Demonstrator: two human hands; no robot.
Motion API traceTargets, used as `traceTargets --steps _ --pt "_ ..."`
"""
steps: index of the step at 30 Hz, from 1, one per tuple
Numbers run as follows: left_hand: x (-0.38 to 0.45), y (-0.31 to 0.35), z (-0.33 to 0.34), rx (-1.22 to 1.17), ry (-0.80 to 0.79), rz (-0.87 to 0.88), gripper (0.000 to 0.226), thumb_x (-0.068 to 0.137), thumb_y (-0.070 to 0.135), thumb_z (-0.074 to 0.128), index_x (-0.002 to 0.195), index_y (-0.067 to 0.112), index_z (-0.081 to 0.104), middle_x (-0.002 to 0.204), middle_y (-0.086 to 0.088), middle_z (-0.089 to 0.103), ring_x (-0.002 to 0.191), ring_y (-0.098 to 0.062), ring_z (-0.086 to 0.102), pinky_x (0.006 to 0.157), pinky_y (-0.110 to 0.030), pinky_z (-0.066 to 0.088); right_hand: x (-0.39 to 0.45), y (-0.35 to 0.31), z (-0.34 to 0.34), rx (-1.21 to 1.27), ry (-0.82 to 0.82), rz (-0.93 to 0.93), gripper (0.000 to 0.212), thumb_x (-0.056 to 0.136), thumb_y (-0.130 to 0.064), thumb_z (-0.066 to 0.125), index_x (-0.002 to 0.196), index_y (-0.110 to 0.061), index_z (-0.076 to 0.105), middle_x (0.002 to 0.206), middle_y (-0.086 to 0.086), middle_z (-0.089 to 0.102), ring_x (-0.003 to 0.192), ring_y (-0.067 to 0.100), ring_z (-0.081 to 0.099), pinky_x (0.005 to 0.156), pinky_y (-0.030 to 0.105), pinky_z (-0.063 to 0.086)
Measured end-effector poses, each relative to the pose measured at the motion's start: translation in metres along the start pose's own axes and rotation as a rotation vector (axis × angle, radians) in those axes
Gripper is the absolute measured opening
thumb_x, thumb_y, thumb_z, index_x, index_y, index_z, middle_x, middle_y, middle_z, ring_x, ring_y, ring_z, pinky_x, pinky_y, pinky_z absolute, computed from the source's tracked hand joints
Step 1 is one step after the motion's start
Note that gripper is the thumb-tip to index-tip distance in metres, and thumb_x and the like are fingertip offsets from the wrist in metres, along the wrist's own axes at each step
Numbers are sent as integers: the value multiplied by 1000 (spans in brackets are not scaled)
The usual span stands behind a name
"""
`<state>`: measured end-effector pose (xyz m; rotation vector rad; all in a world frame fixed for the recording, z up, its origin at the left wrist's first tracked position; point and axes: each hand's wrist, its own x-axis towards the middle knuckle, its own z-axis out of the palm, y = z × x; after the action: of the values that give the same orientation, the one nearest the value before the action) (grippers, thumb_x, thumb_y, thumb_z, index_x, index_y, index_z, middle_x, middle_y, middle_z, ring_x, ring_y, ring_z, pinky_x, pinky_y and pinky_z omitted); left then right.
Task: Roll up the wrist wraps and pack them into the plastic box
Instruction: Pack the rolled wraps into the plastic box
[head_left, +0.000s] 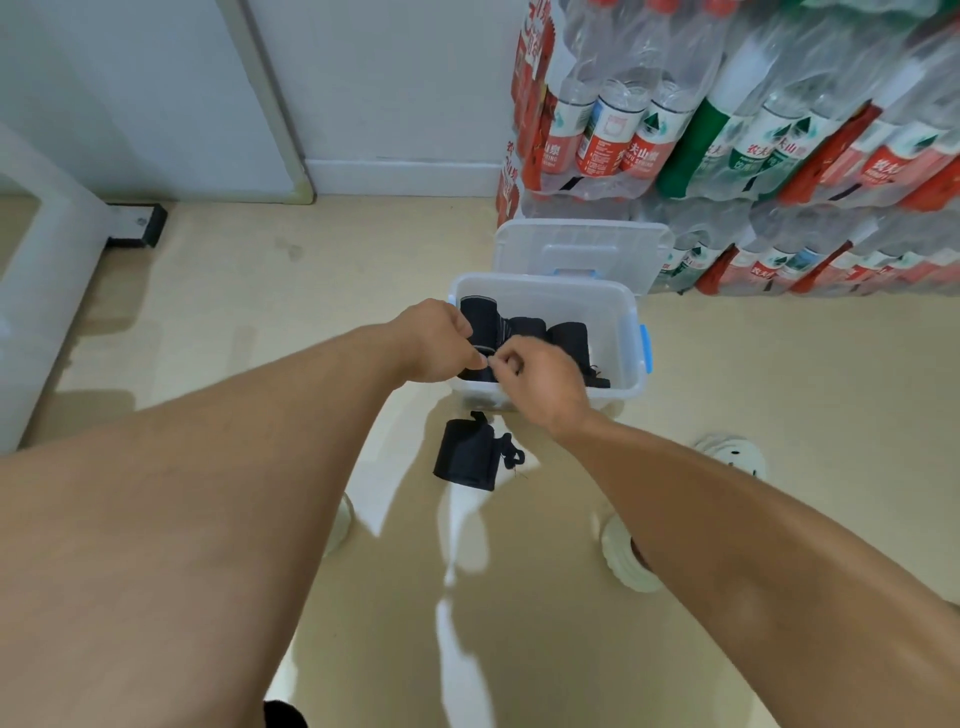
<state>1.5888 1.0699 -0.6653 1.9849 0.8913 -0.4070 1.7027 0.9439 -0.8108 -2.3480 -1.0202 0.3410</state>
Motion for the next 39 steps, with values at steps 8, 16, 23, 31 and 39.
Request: traceTargets --steps 8,16,23,31,39 --pt "-11 -6 -7 21 36 20 42 94 26 72 132 13 59 115 1 53 105 -20 52 85 -29 40 -60 -3 84 238 -294 795 78 72 -74 72 115 -11 53 112 4 62 103 27 62 82 34 48" --pt "0 -17 -11 -65 29 -45 33 95 26 71 124 14 62 105 0 53 101 -22 49 81 -30 38 -48 4 107 571 -348 1042 105 70 -58 86 147 -5 38 137 10 53 122 30 55 106 44 48" --pt "9 -23 -6 -64 2 -84 31 96 27 70 121 10 64 112 -3 51 103 -23 49 86 -29 36 -49 5 112 533 -358 923 90 70 -47 89 137 -4 45 114 3 55 100 23 56 88 35 51" --pt "7 -21 -11 -81 48 -56 25 95 24 70 117 13 61 99 -1 53 101 -24 49 85 -28 38 -62 -14 67 -159 -612 51 65 68 -48 80 123 -27 54 110 -8 58 106 19 57 83 34 50" --pt "11 -25 -30 -235 356 -35 37 94 34 69 125 15 62 128 -5 62 114 -26 58 87 -29 44 -30 -35 -19 82 -80 -110 71 68 -49 84 126 -21 55 116 -7 58 107 14 55 90 32 49"
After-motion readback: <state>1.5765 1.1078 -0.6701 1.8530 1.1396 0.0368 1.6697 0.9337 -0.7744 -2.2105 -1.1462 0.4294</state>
